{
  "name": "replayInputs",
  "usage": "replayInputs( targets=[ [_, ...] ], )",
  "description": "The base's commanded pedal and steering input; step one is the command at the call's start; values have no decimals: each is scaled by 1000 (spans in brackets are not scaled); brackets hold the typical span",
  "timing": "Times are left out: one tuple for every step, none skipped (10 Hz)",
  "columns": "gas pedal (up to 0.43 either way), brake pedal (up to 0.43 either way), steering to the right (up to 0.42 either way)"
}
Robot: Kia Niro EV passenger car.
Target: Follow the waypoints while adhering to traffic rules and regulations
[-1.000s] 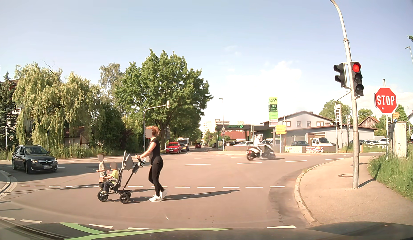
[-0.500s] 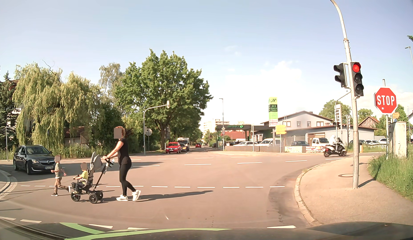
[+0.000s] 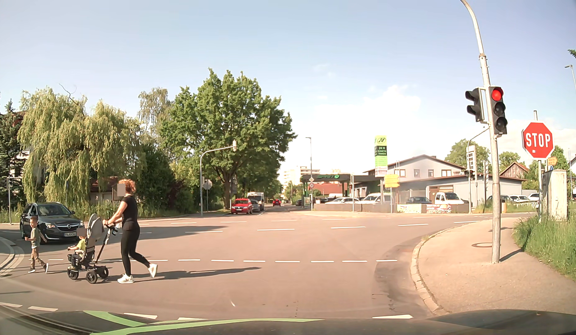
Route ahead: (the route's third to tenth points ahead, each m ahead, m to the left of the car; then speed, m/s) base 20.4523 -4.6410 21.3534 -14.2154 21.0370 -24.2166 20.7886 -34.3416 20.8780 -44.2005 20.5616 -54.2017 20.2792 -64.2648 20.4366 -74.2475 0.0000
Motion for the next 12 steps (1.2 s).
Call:
replayInputs(
  targets=[
    [0, 409, 47],
    [0, 409, 47],
    [0, 409, 47],
    [0, 409, 47],
    [0, 409, 47],
    [0, 409, 47],
    [0, 409, 47],
    [0, 409, 47],
    [0, 409, 47],
    [0, 409, 47],
    [0, 409, 47],
    [0, 415, 47]
  ],
)
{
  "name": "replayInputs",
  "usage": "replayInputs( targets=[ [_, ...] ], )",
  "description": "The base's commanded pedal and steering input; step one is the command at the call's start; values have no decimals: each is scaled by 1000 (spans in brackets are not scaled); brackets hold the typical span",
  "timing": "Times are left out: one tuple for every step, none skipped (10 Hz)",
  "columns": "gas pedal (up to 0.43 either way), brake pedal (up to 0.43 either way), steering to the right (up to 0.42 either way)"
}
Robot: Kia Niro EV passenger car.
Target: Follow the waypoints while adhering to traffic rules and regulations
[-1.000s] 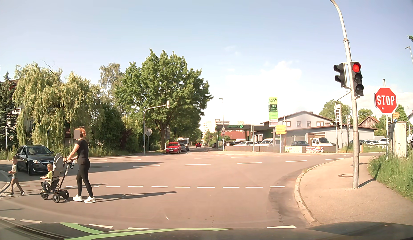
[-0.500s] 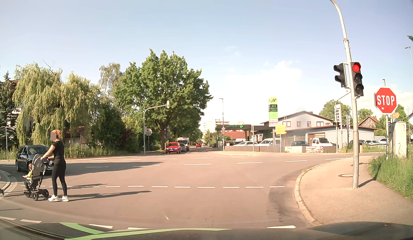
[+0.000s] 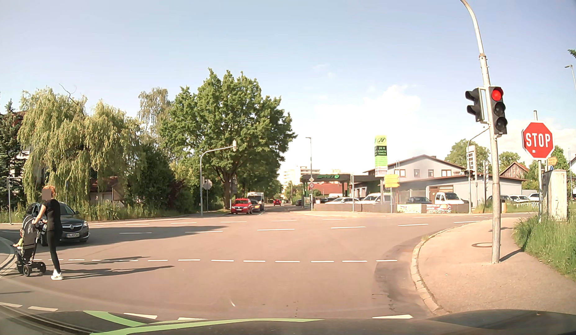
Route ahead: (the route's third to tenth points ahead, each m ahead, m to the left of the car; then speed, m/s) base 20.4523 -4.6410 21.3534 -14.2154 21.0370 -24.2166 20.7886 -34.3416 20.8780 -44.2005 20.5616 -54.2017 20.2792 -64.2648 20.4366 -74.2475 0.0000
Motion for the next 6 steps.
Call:
replayInputs(
  targets=[
    [0, 409, 47],
    [0, 409, 47],
    [0, 409, 47],
    [0, 409, 47],
    [0, 409, 47],
    [0, 409, 47]
  ],
)
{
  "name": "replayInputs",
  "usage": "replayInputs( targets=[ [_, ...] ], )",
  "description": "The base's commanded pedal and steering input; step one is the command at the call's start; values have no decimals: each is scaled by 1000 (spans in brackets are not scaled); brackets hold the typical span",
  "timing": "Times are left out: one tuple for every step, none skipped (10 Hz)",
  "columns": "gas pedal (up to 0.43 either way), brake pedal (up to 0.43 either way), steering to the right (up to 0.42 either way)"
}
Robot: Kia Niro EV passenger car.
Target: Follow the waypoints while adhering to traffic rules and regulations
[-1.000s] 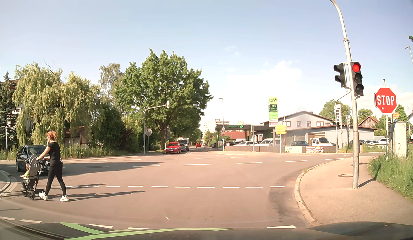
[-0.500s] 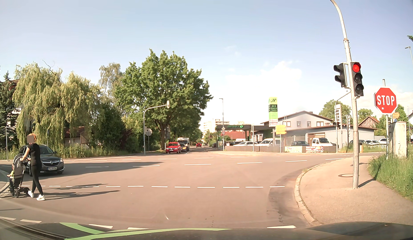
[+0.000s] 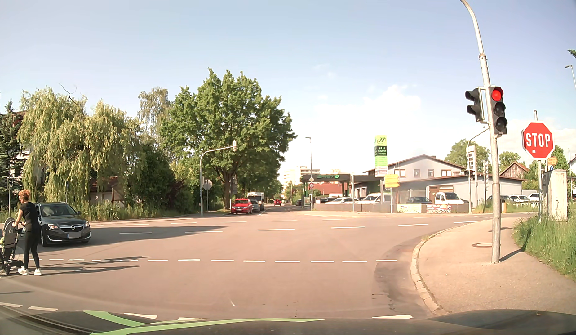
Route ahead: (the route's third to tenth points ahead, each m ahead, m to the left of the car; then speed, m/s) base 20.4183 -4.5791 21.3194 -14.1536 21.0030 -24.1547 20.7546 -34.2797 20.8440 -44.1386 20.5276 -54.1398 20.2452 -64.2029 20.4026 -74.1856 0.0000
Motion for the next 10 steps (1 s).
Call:
replayInputs(
  targets=[
    [0, 409, 47],
    [0, 409, 47],
    [0, 409, 47],
    [0, 409, 47],
    [0, 409, 47],
    [0, 409, 47],
    [0, 409, 47],
    [0, 409, 47],
    [0, 409, 47],
    [0, 409, 47]
  ],
)
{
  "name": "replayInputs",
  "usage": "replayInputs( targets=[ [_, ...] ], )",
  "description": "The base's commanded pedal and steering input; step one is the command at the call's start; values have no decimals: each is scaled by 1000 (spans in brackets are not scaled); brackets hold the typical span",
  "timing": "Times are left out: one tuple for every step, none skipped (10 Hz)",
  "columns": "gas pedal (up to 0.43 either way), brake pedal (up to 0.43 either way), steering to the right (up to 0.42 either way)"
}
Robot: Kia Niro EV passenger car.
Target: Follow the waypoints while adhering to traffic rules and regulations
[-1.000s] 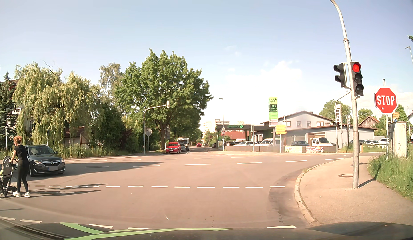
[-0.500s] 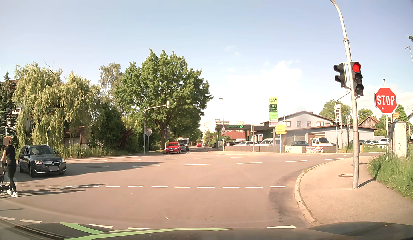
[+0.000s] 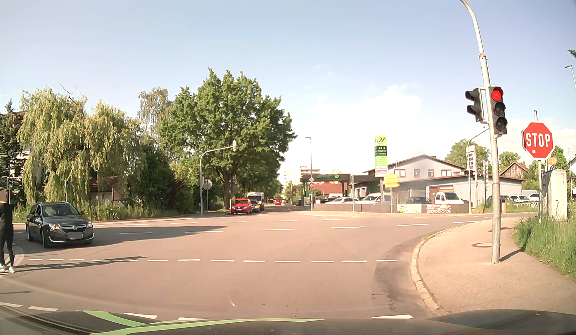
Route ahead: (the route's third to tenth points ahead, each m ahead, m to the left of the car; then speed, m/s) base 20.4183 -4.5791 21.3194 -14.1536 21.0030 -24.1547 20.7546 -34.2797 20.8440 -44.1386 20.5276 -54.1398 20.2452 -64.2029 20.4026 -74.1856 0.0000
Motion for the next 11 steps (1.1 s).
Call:
replayInputs(
  targets=[
    [0, 409, 47],
    [0, 409, 47],
    [0, 409, 47],
    [0, 409, 47],
    [0, 409, 47],
    [0, 409, 47],
    [0, 409, 47],
    [0, 409, 47],
    [0, 409, 47],
    [0, 409, 47],
    [0, 409, 47]
  ],
)
